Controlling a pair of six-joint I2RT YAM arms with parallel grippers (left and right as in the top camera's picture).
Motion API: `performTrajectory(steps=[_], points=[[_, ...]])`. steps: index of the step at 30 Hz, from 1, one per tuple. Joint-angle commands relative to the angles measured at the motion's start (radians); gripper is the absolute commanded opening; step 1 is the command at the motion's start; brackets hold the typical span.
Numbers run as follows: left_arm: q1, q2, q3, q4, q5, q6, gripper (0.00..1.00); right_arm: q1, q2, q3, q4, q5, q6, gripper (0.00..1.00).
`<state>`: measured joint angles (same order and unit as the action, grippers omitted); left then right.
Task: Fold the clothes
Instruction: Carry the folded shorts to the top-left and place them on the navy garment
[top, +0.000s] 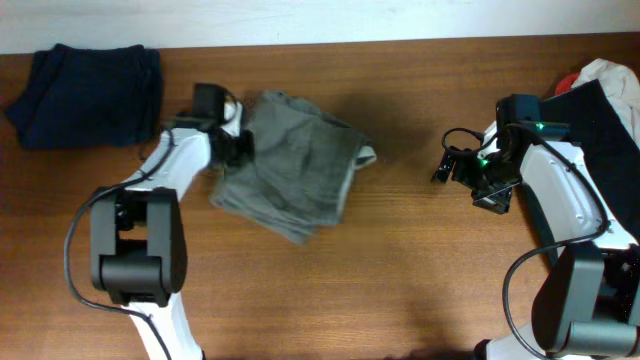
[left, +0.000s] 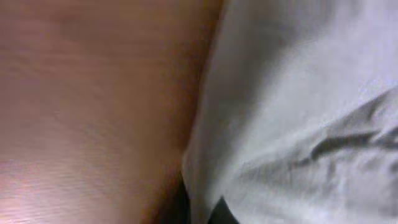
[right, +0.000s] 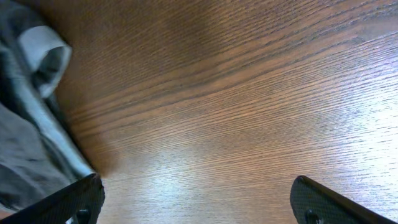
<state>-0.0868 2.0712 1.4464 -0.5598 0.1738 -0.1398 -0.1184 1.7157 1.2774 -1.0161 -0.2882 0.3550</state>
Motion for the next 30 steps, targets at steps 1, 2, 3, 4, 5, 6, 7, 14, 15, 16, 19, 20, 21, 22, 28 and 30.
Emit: performTrajectory(steps=[1, 2, 3, 4, 5, 6, 7, 14, 15, 16, 19, 20, 21, 22, 28, 30], points=[[0.082, 0.016, 0.048, 0.121, -0.074, -0.010, 0.01, -0.006, -0.003, 0.004, 0.000, 0.011, -0.006, 0.99], [0.105, 0.016, 0.051, 0.161, -0.075, -0.010, 0.01, -0.006, -0.003, 0.004, 0.000, 0.011, -0.006, 0.99], [0.138, 0.016, 0.063, 0.214, -0.085, -0.010, 0.01, -0.006, -0.003, 0.004, 0.000, 0.011, -0.006, 0.99], [0.159, 0.016, 0.084, 0.243, -0.096, -0.010, 0.01, -0.006, -0.003, 0.004, 0.000, 0.011, -0.006, 0.99], [0.180, 0.016, 0.118, 0.269, -0.093, -0.017, 0.01, -0.006, -0.003, 0.004, 0.000, 0.011, -0.006, 0.99], [0.201, 0.016, 0.158, 0.281, -0.093, -0.048, 0.01, -0.006, -0.003, 0.004, 0.000, 0.011, -0.006, 0.99], [0.215, 0.016, 0.187, 0.288, -0.093, -0.068, 0.01, -0.006, -0.003, 0.004, 0.000, 0.011, -0.006, 0.99], [0.327, 0.016, 0.344, 0.412, -0.116, -0.120, 0.01, -0.006, -0.003, 0.004, 0.000, 0.011, -0.006, 0.99], [0.340, 0.016, 0.344, 0.426, -0.130, -0.122, 0.01, -0.006, -0.003, 0.004, 0.000, 0.011, -0.006, 0.99], [0.350, 0.018, 0.344, 0.438, -0.157, -0.122, 0.01, -0.006, -0.003, 0.004, 0.000, 0.011, -0.006, 0.99], [0.376, 0.031, 0.344, 0.488, -0.182, -0.121, 0.01, -0.006, -0.003, 0.004, 0.000, 0.011, -0.006, 0.99], [0.383, 0.040, 0.344, 0.489, -0.182, -0.121, 0.01, -0.006, -0.003, 0.004, 0.000, 0.011, -0.006, 0.99], [0.390, 0.057, 0.344, 0.492, -0.219, -0.121, 0.01, -0.006, -0.003, 0.004, 0.000, 0.011, -0.006, 0.99], [0.394, 0.069, 0.344, 0.497, -0.247, -0.121, 0.01, -0.006, -0.003, 0.004, 0.000, 0.011, -0.006, 0.99], [0.407, 0.151, 0.344, 0.602, -0.407, -0.084, 0.02, -0.006, -0.003, 0.004, 0.000, 0.011, -0.006, 0.99], [0.414, 0.164, 0.344, 0.692, -0.407, -0.012, 0.02, -0.006, -0.003, 0.004, 0.000, 0.011, -0.006, 0.99]])
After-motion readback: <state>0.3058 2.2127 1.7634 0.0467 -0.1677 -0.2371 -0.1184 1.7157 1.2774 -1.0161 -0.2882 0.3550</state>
